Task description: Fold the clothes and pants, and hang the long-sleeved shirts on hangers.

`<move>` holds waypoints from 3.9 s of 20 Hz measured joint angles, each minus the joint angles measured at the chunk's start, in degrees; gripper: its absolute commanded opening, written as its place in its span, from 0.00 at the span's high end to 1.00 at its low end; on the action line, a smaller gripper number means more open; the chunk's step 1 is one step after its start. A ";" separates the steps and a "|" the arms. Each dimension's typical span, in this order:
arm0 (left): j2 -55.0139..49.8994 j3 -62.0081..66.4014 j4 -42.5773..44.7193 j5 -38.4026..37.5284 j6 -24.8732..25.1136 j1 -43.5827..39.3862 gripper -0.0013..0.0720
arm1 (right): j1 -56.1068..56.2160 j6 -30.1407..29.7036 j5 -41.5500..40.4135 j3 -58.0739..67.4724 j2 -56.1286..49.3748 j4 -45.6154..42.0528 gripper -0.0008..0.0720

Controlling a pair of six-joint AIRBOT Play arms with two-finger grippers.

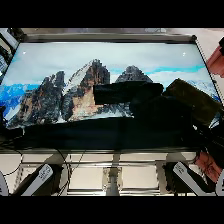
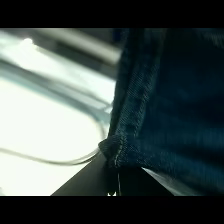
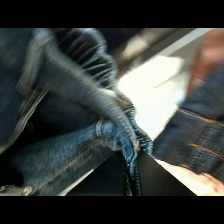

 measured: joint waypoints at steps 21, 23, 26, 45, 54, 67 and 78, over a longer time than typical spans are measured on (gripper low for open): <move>-19.10 23.54 -3.08 33.51 37.51 -57.94 0.37 | 2.82 -14.19 -8.85 22.93 0.24 36.54 0.16; -26.16 26.47 -1.49 35.98 38.21 -61.59 0.37 | 4.55 -15.41 -8.72 23.17 0.24 38.05 0.16; -34.29 32.20 -0.52 39.34 37.75 -63.95 0.37 | 7.17 -16.94 -8.59 23.30 0.24 39.23 0.16; -46.31 40.63 -5.95 38.60 40.65 -64.92 0.03 | 11.23 -18.47 -10.64 23.37 0.24 38.07 0.16; -46.90 40.63 -4.26 36.28 41.35 -63.73 0.04 | 11.21 -18.45 -10.56 23.37 0.17 37.99 0.16; -48.89 40.63 -1.27 44.59 40.19 -63.67 0.92 | 11.21 -18.45 -10.49 23.34 0.11 38.03 0.16; -30.95 40.63 8.26 24.26 15.50 -46.25 0.92 | 21.33 -22.51 -6.88 23.30 -2.91 36.26 0.20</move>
